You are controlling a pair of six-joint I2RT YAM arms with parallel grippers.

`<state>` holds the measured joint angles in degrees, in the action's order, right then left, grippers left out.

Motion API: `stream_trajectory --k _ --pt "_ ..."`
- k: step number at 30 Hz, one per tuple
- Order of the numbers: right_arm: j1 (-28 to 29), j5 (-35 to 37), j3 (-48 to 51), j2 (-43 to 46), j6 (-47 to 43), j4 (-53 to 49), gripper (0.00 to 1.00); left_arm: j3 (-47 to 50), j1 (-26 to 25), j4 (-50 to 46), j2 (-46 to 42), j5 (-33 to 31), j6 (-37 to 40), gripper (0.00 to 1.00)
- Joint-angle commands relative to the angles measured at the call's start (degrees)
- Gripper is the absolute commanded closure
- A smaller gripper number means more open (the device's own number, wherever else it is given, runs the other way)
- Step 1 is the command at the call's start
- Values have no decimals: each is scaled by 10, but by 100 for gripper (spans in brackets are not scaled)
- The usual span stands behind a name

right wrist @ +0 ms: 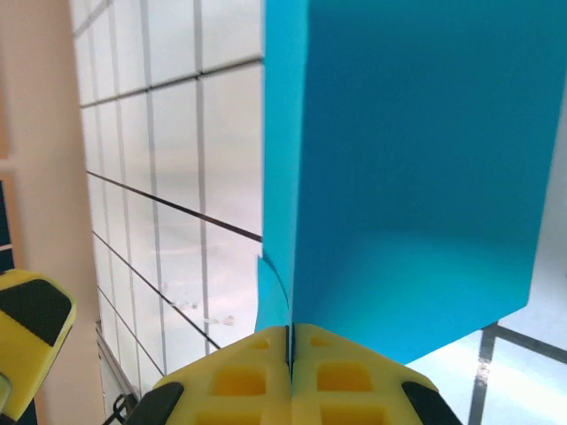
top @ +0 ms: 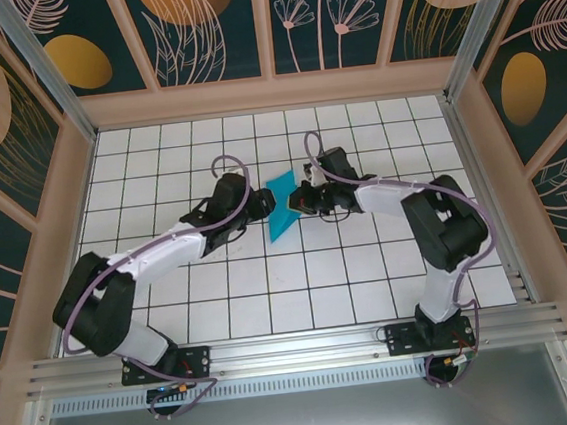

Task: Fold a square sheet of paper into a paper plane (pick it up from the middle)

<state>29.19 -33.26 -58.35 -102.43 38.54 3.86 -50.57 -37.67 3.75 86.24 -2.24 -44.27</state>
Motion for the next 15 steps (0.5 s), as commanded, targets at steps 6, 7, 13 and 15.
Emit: stream_trajectory --k 6,7,13,15 --pt "-3 105 6 62 100 -24 99 58 -2 88 -58 21 81 49" --pt "-3 105 9 55 123 -19 99 68 -2 103 -57 38 97 51" --pt "4 117 10 11 204 -9 99 118 -3 203 -31 118 183 51" --pt "9 125 5 -1 225 -15 99 142 -3 258 -20 130 214 49"
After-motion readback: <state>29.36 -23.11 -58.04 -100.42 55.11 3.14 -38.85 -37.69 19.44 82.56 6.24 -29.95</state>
